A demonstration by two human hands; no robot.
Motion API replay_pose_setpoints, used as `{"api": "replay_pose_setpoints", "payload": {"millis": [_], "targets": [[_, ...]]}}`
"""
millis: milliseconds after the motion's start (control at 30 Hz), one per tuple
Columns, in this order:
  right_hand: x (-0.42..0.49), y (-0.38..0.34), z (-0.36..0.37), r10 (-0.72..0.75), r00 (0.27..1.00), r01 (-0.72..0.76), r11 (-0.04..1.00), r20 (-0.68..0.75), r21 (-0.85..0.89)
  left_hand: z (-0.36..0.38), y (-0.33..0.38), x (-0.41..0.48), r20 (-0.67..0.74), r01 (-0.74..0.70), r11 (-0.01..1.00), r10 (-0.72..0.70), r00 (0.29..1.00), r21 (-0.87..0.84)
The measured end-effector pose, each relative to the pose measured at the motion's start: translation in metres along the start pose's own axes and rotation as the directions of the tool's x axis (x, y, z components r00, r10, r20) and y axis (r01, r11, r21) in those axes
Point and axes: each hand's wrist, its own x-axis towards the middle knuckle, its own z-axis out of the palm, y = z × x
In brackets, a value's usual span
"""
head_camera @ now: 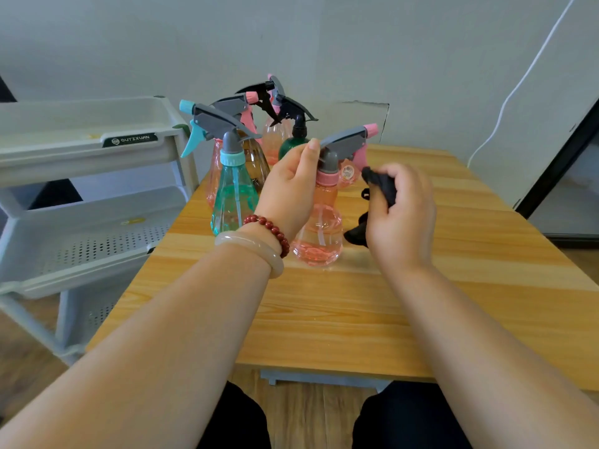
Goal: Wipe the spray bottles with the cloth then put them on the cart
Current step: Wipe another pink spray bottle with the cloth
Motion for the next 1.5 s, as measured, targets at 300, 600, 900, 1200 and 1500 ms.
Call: {"api": "replay_pose_setpoints", "payload": {"millis": [300,600,900,1200,1500], "targets": [[0.022,-0.011,-0.014,-0.013,0.992,0.022,0.996,-0.122,0.081,-0.001,0.037,0.018,0.052,-0.276,0.929,0.272,0.961,0.248],[0.003,0.008,0.01,-0.004,0.999,0.008,0.994,-0.04,0.107,0.012,0.025,0.022,0.048,-0.309,0.868,0.315,0.948,0.388],[0.022,-0.007,0.008,-0.101,0.992,0.108,0.99,-0.077,0.09,0.012,0.026,0.022,0.037,-0.32,0.879,0.328,0.944,0.355],[0.023,-0.019,0.0,0.011,0.996,-0.002,0.994,-0.084,0.109,0.014,0.028,0.02,0.061,-0.321,0.879,0.321,0.945,0.353],[0.022,0.003,-0.022,0.309,0.948,-0.291,0.937,-0.075,0.192,0.007,0.035,0.021,0.125,-0.249,0.913,0.22,0.968,0.323]]}}
